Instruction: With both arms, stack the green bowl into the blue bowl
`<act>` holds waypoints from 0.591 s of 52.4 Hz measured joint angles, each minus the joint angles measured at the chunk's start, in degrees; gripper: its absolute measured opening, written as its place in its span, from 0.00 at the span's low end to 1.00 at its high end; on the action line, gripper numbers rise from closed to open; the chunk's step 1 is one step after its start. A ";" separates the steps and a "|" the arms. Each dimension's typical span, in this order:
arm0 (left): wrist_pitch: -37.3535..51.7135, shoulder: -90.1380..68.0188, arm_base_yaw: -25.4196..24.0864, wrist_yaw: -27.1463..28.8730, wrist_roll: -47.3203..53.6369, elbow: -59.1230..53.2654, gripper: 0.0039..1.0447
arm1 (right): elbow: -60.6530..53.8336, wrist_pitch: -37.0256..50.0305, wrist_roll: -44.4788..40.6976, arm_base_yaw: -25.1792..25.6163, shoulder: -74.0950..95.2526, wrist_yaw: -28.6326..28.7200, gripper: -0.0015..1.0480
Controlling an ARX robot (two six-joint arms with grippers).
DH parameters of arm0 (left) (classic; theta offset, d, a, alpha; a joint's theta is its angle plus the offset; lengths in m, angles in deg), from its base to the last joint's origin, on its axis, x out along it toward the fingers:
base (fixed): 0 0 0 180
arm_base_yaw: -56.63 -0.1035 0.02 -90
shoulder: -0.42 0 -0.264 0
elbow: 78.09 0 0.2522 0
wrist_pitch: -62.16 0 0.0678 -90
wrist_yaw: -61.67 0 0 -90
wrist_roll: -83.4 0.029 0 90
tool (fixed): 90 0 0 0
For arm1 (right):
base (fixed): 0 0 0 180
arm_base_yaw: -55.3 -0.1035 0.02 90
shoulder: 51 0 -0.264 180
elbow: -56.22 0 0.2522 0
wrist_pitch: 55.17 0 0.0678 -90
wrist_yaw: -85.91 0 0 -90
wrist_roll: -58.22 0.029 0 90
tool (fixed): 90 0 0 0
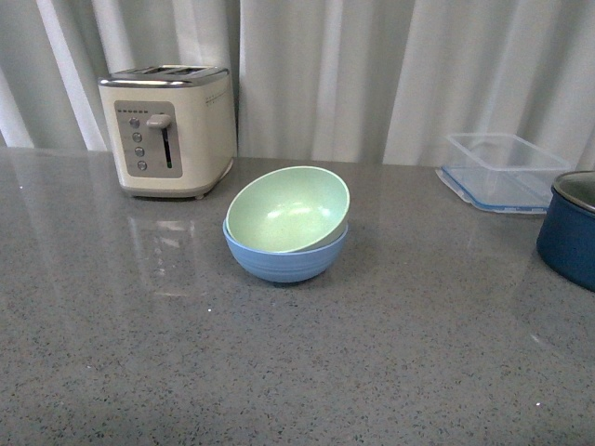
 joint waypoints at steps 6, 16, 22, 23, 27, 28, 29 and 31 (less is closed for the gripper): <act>0.00 0.00 0.00 0.02 0.00 0.00 0.94 | -0.02 -6.62 -0.02 0.00 -6.82 0.11 0.01; 0.00 -0.02 0.00 0.02 0.00 0.00 0.94 | -0.02 -6.91 -0.07 0.00 -7.19 0.13 0.18; 0.00 -0.02 0.00 0.00 0.00 0.00 0.94 | -0.02 -6.91 -0.07 0.00 -7.19 0.13 0.38; 0.00 0.00 0.00 0.00 0.00 0.00 0.94 | -0.02 -6.91 -0.07 0.00 -7.19 0.13 0.39; 0.00 0.00 0.00 0.00 0.00 0.00 0.94 | -0.02 -6.91 -0.07 0.00 -7.19 0.13 0.51; 0.00 0.00 0.00 0.02 0.00 0.00 0.94 | -0.02 -6.91 -0.07 0.00 -7.19 0.13 0.55; 0.00 0.00 0.00 0.00 0.00 0.00 0.94 | -0.02 -6.91 -0.07 0.00 -7.19 0.13 0.60; 0.00 0.00 0.00 0.02 0.00 0.00 0.94 | -0.02 -6.91 -0.07 0.00 -7.19 0.13 0.66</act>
